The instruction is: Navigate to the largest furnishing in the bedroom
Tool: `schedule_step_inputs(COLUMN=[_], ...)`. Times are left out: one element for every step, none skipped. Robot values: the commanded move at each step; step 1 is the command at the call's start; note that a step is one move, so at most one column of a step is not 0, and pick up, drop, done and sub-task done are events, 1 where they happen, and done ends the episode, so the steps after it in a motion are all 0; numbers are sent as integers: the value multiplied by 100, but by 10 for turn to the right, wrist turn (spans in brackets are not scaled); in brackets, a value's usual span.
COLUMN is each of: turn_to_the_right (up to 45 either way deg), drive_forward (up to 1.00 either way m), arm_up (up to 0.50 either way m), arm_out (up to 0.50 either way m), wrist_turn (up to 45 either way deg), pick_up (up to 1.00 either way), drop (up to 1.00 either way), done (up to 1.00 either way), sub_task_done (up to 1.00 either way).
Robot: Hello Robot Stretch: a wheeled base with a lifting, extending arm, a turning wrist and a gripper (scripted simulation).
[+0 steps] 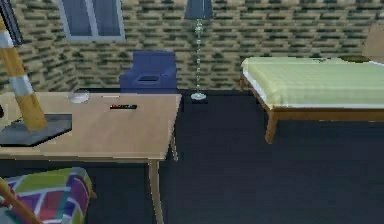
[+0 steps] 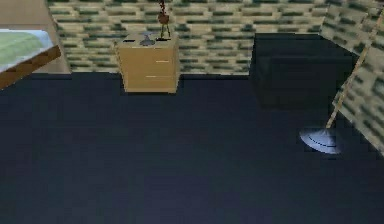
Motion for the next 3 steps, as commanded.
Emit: schedule_step_inputs(turn_to_the_right=[300,0,-210], drive_forward=[0,75,0], arm_up=[0,0,0], arm_out=[0,0,0], wrist_turn=[0,0,0], pick_up=[0,0,0], drop=[0,0,0], done=[0,0,0], sub_task_done=[0,0,0])
